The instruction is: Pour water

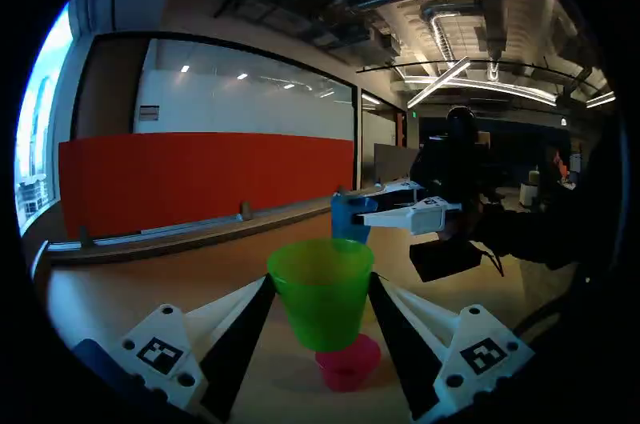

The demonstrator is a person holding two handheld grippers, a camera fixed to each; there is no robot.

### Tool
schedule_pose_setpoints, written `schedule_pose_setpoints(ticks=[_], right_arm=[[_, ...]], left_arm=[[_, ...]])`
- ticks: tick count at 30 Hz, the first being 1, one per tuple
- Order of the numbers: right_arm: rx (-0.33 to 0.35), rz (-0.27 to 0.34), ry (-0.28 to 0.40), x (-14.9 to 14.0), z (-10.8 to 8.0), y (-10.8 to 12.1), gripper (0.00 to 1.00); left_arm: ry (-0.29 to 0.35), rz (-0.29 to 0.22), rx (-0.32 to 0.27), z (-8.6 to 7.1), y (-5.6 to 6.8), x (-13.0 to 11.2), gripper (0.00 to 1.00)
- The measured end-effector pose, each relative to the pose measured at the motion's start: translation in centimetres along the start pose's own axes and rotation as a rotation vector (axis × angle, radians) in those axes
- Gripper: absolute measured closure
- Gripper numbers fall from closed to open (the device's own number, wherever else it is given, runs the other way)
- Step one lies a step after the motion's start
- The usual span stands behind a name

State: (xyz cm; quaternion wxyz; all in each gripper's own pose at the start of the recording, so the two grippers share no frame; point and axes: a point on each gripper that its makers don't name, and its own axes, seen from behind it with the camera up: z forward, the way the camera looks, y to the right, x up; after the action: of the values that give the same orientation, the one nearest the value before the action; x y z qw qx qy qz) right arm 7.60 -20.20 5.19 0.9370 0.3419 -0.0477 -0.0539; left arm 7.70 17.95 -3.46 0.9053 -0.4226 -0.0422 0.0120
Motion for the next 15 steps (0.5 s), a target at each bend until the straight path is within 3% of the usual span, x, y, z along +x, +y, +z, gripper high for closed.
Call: schedule_pose_setpoints(ticks=[15], right_arm=[[0.037, -0.08, 0.03, 2.4, -1.4, -2.5, 0.09]], left_arm=[[0.011, 0.013, -0.009, -0.5, 0.6, 0.3, 0.17]])
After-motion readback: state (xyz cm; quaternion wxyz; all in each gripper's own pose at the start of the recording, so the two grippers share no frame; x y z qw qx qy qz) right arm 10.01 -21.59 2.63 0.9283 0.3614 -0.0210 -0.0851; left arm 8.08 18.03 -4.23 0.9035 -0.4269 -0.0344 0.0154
